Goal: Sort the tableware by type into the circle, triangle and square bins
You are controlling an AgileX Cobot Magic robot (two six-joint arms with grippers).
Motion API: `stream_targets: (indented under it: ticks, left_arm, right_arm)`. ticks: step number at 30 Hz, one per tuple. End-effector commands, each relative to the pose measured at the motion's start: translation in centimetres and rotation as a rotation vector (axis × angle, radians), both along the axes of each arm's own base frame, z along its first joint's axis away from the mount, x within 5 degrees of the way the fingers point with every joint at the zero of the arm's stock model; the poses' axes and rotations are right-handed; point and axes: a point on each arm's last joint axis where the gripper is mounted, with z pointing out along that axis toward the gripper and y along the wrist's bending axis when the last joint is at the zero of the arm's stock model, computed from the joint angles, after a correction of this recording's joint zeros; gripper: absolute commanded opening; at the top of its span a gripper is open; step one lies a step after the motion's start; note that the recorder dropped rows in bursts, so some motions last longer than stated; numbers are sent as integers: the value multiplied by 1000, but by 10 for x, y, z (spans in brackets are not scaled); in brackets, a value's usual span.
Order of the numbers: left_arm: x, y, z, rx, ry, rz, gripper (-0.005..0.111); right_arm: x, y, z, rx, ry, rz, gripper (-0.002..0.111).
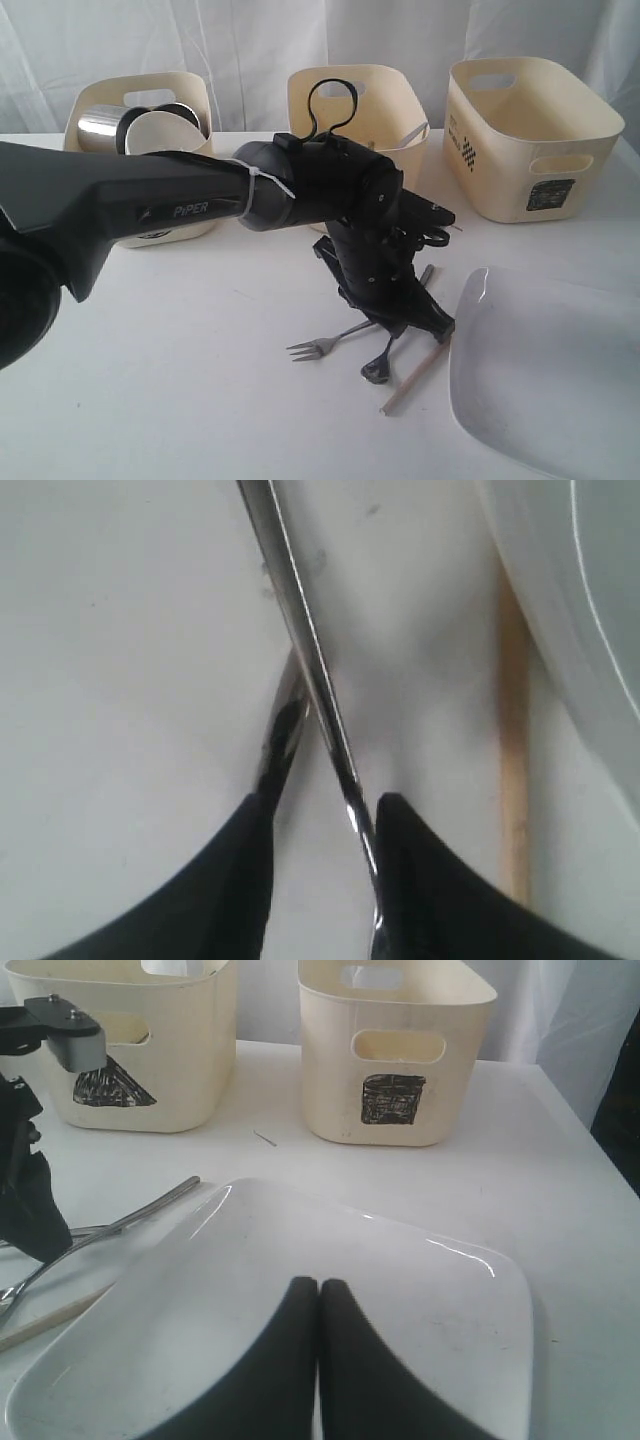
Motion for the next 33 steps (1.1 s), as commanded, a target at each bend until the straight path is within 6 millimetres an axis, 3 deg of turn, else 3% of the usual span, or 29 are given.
stream_targets:
  ticks: [1,11,19,33]
  left_arm:
    - [-2,-2,1,-15,5,31,40]
    - [-3,-2,0,-16,24,48,40]
    - [-21,-14,0,6,-6,-45,40]
    - [-16,-11,0,43,-57,-19,40]
  right_arm:
    - [0,0,-2,-2,-1,-2,0]
    - [0,0,-2,-2,-1,-2,0]
    - [0,0,-2,-2,-1,-2,0]
    - [0,0,-2,-2,-1,-2,0]
